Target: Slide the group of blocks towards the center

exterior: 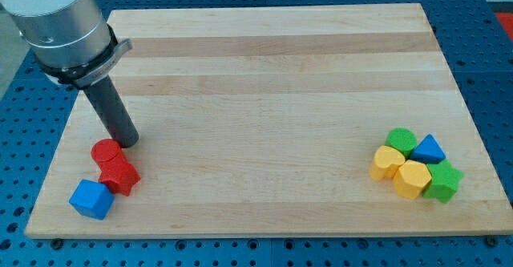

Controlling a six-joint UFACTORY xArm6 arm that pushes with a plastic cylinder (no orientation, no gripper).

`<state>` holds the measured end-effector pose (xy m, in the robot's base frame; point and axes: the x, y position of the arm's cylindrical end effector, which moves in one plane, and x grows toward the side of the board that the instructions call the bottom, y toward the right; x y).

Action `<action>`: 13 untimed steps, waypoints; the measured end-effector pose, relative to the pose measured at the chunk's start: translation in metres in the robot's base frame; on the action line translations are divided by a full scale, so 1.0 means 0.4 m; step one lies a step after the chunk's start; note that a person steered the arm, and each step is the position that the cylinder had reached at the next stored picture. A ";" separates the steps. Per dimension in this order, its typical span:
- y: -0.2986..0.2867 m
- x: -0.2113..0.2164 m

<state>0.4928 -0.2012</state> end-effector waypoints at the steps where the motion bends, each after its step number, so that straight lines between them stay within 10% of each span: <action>1: 0.000 0.000; 4: 0.230 -0.022; 7: 0.532 0.307; 13: 1.050 0.313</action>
<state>0.6178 0.2187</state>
